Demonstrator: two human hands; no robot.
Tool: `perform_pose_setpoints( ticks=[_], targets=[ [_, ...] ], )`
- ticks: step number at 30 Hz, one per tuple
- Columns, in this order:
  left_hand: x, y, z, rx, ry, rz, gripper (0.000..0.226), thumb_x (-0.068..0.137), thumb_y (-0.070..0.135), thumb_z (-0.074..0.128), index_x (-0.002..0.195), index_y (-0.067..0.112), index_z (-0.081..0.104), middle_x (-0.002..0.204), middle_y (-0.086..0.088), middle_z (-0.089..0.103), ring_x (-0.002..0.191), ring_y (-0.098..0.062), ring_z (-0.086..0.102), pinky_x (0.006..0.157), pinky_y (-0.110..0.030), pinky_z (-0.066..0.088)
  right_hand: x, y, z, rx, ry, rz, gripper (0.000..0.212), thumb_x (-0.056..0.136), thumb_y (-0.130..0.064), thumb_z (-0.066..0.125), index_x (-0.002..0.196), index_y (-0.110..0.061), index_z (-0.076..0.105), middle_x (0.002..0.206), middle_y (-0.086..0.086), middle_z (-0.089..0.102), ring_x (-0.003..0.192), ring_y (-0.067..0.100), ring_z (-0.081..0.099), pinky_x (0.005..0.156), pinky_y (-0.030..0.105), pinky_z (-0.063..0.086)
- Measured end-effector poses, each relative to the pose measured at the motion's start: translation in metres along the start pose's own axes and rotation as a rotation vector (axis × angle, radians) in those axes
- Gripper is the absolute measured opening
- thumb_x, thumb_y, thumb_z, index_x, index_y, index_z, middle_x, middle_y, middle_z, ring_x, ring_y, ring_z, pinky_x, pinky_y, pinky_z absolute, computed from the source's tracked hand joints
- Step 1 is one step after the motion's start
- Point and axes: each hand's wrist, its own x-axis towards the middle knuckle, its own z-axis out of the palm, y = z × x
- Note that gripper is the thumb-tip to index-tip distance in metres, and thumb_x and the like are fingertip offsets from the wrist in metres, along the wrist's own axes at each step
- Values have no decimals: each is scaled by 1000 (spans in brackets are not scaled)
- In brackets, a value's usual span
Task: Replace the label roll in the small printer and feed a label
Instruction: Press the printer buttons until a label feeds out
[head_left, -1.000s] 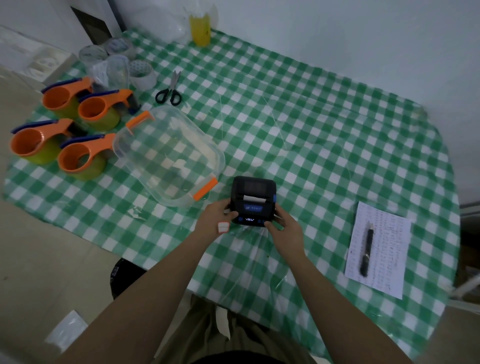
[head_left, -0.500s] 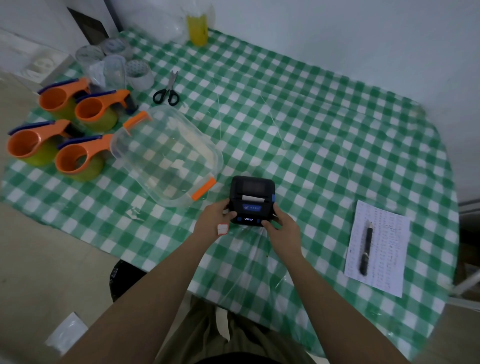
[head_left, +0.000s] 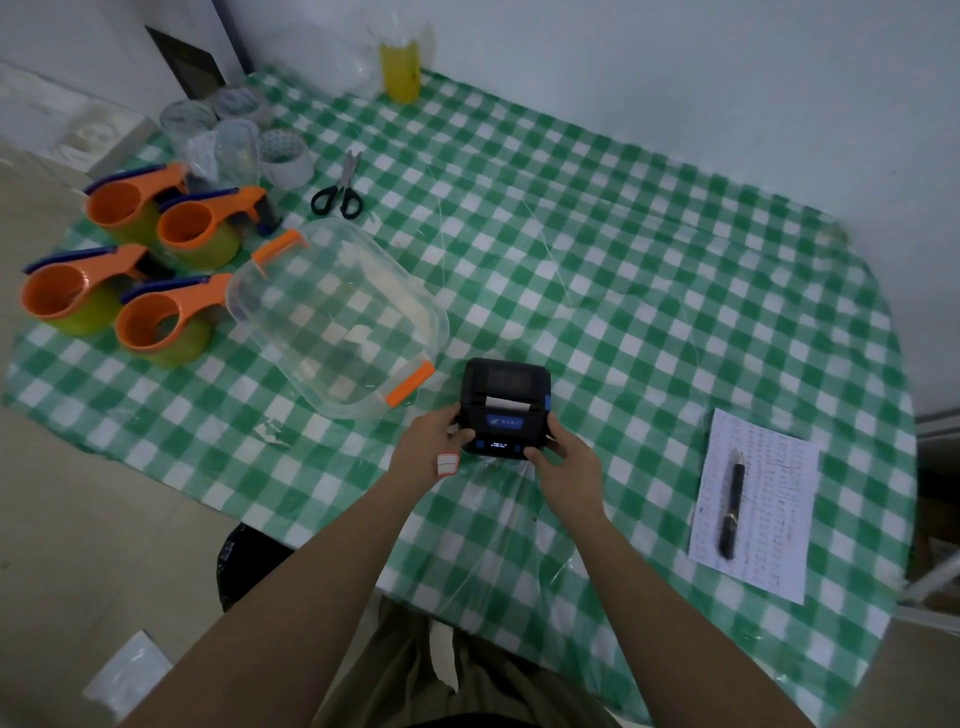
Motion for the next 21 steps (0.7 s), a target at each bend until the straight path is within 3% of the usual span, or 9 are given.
perform_pose_setpoints(
  ticks=[7, 16, 21],
  targets=[
    [-1, 0, 0, -3, 0, -7, 38, 89, 15, 55, 128, 14, 52, 126, -15, 63, 112, -31, 59, 94, -40, 46, 1, -1, 0, -6, -9, 9, 59, 84, -11, 65, 137, -17, 41, 129, 8, 58, 117, 18, 54, 97, 24, 39],
    [0, 1, 0, 3, -5, -11, 39, 89, 14, 55, 128, 13, 52, 128, -12, 61, 116, -28, 57, 93, -34, 44, 0, -1, 1, -29, 2, -3, 58, 84, -10, 65, 137, -16, 41, 130, 10, 57, 118, 20, 54, 102, 29, 41],
    [0, 0, -1, 10, -4, -8, 38, 89, 15, 55, 127, 13, 52, 127, -14, 62, 115, -29, 58, 93, -36, 45, 1, -1, 0, 8, -8, 10, 57, 84, -9, 64, 137, -18, 42, 129, 9, 57, 117, 19, 54, 99, 26, 40]
  ],
)
